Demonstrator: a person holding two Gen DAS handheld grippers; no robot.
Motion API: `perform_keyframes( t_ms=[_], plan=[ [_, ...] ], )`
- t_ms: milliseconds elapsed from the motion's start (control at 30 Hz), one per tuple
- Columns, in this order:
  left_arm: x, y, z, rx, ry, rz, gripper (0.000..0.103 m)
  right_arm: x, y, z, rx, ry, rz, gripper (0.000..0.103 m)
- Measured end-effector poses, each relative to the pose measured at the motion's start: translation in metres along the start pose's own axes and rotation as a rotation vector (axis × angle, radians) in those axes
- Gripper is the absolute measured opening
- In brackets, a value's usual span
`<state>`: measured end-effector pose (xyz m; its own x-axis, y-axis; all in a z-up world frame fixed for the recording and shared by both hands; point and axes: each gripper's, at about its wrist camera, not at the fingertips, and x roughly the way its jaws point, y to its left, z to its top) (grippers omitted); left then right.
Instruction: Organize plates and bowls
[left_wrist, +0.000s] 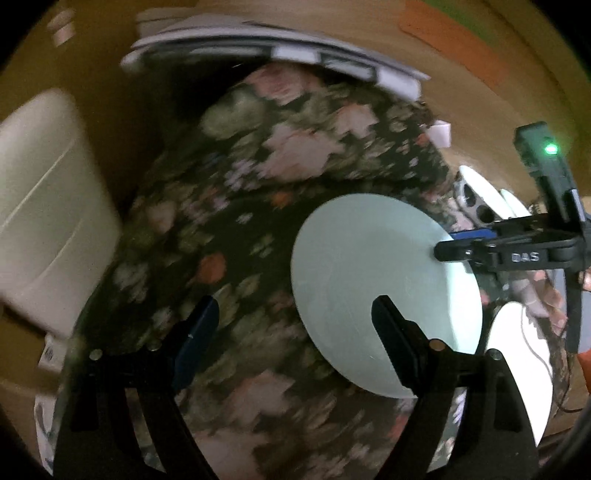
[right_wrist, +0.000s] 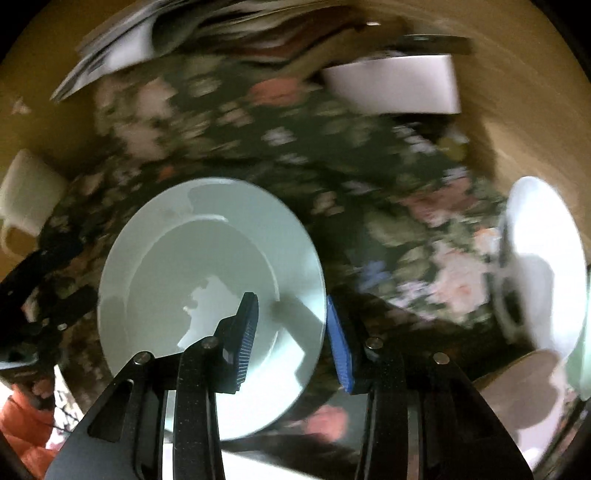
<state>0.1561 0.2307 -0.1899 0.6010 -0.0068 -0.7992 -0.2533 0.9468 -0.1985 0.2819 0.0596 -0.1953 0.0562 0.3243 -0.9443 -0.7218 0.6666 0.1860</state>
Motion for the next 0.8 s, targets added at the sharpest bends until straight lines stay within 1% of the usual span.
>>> perform_keyframes(
  t_ms=[67,133,200,267,367,467,500,600,667,700,767,800],
  plan=[
    [-0.002,0.007,-0.007,-0.012,0.005,0.023,0.085,0.001,0.013,-0.003,-0.014,-0.007,0.022,0.034],
    [-0.003,0.015,-0.011,-0.032,0.021,0.027,0.083,0.001,0.027,-0.009,-0.029,-0.018,0.052,0.034],
    [-0.003,0.021,-0.016,-0.050,0.034,0.035,0.076,0.001,0.035,-0.015,-0.027,-0.034,0.073,0.034],
    [-0.002,0.024,-0.019,-0.058,0.044,0.040,0.066,0.003,0.039,-0.021,-0.011,-0.053,0.070,0.035],
    [0.000,0.029,-0.022,-0.076,0.059,0.035,0.057,0.009,0.037,-0.025,-0.011,-0.040,0.074,0.035],
    [-0.001,0.030,-0.023,-0.082,0.042,0.026,0.053,0.014,0.041,-0.027,-0.035,-0.041,0.055,0.035],
    [0.000,0.029,-0.022,-0.081,0.039,0.025,0.052,0.018,0.049,-0.026,-0.038,-0.042,0.052,0.035],
    [-0.001,0.026,-0.023,-0.066,0.026,0.028,0.050,0.023,0.058,-0.023,-0.044,-0.056,0.045,0.035],
    [-0.001,0.024,-0.024,-0.056,0.022,0.030,0.050,0.026,0.064,-0.027,-0.048,-0.065,0.057,0.034],
    [0.000,0.022,-0.024,-0.050,0.019,0.031,0.050,0.019,0.057,-0.025,-0.046,-0.068,0.072,0.033],
    [-0.001,0.018,-0.024,-0.039,0.014,0.034,0.049,0.011,0.058,-0.032,-0.046,-0.076,0.096,0.030],
    [0.000,0.017,-0.023,-0.043,0.013,0.045,0.049,0.008,0.055,-0.032,-0.055,-0.087,0.084,0.030]
  ],
)
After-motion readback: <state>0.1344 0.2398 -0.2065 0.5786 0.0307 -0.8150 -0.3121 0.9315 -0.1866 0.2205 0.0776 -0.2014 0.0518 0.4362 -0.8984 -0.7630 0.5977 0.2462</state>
